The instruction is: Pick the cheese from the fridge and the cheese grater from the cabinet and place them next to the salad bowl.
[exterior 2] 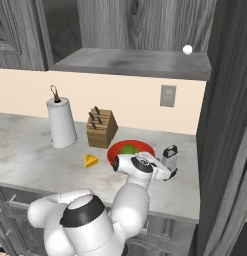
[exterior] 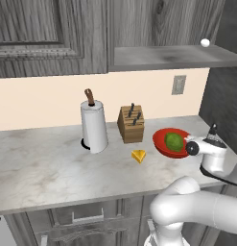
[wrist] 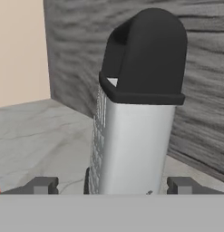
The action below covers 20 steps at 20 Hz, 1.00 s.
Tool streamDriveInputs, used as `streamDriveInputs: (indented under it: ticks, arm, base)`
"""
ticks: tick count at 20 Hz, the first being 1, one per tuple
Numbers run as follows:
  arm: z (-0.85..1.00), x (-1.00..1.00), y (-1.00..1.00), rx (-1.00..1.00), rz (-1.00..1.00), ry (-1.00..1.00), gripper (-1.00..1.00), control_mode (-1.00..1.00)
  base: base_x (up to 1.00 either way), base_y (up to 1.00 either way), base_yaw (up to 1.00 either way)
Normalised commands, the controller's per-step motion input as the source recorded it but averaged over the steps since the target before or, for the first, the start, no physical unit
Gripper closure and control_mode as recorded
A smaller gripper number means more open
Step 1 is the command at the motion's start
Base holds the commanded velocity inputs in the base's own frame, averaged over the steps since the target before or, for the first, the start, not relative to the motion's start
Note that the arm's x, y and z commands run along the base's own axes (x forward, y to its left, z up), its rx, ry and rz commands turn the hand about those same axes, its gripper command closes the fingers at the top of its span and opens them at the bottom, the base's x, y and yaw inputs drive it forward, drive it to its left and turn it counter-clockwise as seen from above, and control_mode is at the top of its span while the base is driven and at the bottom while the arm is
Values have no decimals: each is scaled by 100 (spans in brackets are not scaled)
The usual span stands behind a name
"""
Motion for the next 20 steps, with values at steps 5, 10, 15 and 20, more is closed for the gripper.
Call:
streamDriveInputs:
  ticks: [5, 10, 15, 20]
  arm:
    - [1, -5, 11, 0, 0, 0, -100, -100]
    - [10, -24, 8, 0, 0, 2, -100, -100]
    - [27, -24, 9, 0, -1, 5, -100, -100]
    - [43, -13, 10, 0, -3, 7, -100, -100]
  base:
    - [0, 0, 0]
    - [0, 0, 0]
    - [0, 0, 0]
    - [0, 0, 0]
